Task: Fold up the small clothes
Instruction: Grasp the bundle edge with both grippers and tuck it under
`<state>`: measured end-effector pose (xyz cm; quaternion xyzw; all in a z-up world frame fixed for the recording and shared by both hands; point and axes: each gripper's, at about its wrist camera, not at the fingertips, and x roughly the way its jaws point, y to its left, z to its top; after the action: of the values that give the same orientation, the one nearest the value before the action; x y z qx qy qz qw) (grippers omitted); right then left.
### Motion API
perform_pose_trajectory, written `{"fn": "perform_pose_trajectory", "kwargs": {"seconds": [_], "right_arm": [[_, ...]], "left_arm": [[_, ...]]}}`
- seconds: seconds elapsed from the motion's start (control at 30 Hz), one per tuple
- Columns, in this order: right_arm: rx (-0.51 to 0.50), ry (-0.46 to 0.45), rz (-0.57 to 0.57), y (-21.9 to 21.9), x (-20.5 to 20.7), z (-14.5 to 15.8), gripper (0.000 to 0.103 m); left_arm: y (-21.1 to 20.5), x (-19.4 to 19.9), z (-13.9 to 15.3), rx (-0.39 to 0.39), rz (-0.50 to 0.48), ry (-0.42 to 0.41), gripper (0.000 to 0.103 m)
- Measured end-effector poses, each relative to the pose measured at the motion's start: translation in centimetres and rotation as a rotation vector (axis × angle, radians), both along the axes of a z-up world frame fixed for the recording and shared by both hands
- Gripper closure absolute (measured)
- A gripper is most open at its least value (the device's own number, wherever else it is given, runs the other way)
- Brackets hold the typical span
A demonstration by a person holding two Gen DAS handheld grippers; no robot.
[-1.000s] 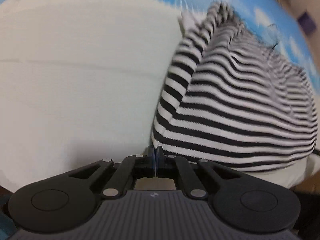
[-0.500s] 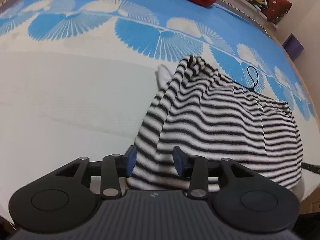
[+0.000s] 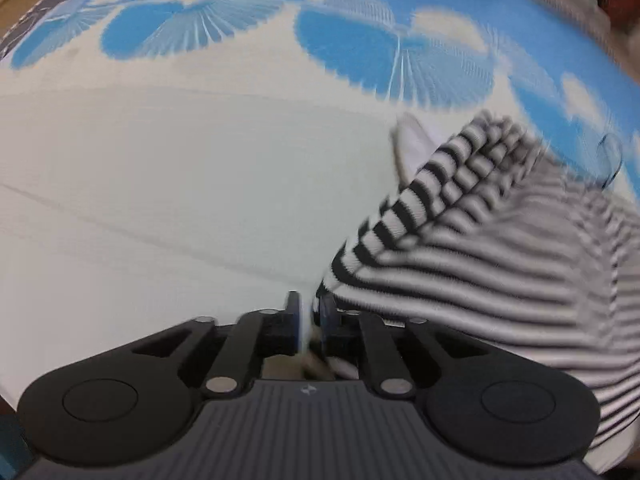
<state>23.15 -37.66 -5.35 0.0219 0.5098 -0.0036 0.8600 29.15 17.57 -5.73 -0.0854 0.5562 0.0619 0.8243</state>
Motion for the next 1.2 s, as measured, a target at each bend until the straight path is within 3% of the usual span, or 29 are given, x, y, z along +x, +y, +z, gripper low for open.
{"fn": "perform_pose_trajectory", "kwargs": {"seconds": [0.07,0.13,0.3,0.37,0.43,0.53,0.6,0.63,0.67,0.7,0.73,0.77,0.83,0.93,1.0,1.07,1.13,1.2], "right_arm": [[-0.008,-0.11,-0.018,0.0,0.0,1.8,0.084],[0.008,-0.223,-0.041,-0.1,0.2,3.5,0.078],[0.014,-0.313,-0.024,1.1,3.4,4.4,0.053],[0.01,-0.301,-0.012,1.7,5.2,3.9,0.052],[-0.01,-0.287,0.003,2.4,7.2,3.0,0.052],[-0.035,-0.261,0.017,3.2,9.3,1.5,0.053],[-0.043,-0.249,0.019,3.6,10.2,0.9,0.056],[-0.043,-0.254,0.024,3.7,10.6,0.7,0.06],[-0.047,-0.262,0.036,3.9,10.9,0.6,0.071],[-0.058,-0.271,0.047,4.1,11.2,0.5,0.091],[-0.071,-0.276,0.049,4.2,11.4,0.4,0.102],[-0.076,-0.283,0.044,4.3,11.5,0.4,0.102],[-0.073,-0.332,0.018,4.3,11.6,1.2,0.103],[-0.066,-0.462,-0.072,3.6,11.3,3.3,0.103],[-0.1,-0.504,-0.08,3.8,11.5,3.6,0.103],[-0.166,-0.444,-0.051,4.7,12.5,2.1,0.103],[-0.235,-0.32,-0.025,5.5,13.6,-0.2,0.101],[-0.234,-0.219,-0.011,5.5,13.9,-1.8,0.099]], "left_arm": [[0.0,-0.2,2.1,-0.051,-0.001,-0.11,0.066],[-0.6,0.0,3.5,-0.092,-0.037,-0.173,0.054],[-3.6,3.4,4.6,-0.063,-0.192,-0.191,0.051],[-4.8,5.0,4.4,-0.058,-0.243,-0.189,0.04],[-5.8,6.5,3.6,-0.018,-0.29,-0.188,0.039],[-6.2,6.9,1.3,0.05,-0.295,-0.209,0.041],[-5.5,6.9,0.1,0.032,-0.284,-0.198,0.051],[-5.4,7.3,-0.2,0.033,-0.299,-0.176,0.064],[-5.5,7.5,-0.1,0.041,-0.312,-0.201,0.066],[-5.5,7.6,0.1,0.046,-0.329,-0.226,0.066],[-5.5,7.8,0.2,0.051,-0.343,-0.234,0.075],[-5.5,8.2,0.2,0.049,-0.343,-0.234,0.087],[-5.1,8.7,0.4,0.018,-0.326,-0.246,0.099],[-4.7,8.8,2.1,0.034,-0.265,-0.358,0.099],[-4.9,9.2,1.7,0.049,-0.255,-0.362,0.099],[-6.0,9.9,-0.3,0.113,-0.285,-0.267,0.095],[-6.6,10.4,-2.5,0.115,-0.301,-0.133,0.091],[-6.7,10.0,-2.1,0.148,-0.316,-0.141,0.083]]}}
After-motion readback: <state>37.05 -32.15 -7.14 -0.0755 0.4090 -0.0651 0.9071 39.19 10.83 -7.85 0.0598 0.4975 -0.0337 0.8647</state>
